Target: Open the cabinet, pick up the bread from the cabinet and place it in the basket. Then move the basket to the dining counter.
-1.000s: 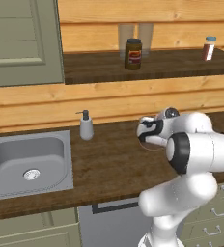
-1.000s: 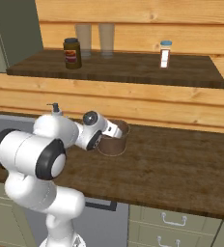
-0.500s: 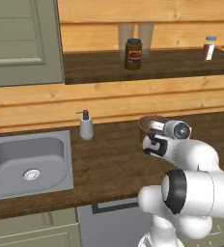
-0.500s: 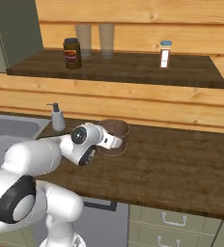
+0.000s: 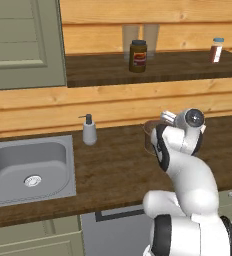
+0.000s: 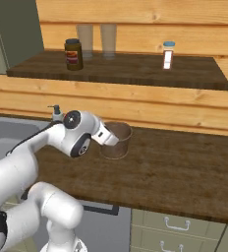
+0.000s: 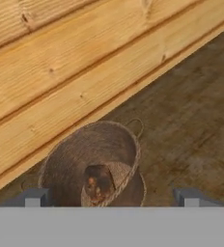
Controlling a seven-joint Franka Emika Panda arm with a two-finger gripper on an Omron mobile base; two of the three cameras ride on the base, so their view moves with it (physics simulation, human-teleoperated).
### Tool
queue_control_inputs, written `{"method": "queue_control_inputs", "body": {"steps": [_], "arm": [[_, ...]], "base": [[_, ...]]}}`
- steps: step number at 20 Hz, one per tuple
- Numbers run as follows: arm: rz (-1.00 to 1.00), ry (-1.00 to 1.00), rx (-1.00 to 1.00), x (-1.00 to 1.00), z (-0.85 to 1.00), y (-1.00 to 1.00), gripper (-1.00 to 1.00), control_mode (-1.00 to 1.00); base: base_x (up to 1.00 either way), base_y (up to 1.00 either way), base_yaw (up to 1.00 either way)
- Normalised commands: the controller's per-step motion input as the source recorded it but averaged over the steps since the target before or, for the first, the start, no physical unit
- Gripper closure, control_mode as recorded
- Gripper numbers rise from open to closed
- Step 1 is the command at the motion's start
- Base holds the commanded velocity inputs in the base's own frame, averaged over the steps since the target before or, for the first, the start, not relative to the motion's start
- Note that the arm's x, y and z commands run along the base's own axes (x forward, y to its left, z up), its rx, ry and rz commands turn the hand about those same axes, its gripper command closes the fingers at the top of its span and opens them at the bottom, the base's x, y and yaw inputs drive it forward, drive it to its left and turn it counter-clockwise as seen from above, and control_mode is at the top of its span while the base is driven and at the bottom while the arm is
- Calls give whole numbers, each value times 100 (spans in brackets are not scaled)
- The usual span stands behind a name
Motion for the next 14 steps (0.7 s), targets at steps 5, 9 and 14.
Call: {"method": "queue_control_inputs", "body": {"steps": [5,9,14], "arm": [[0,19,16,-8,-11,-23,-100,-100],[3,9,16,0,0,-4,-100,-100],[1,3,17,-16,-2,0,-100,-100]], "base": [[0,0,0],[0,0,0],[0,0,0]]}}
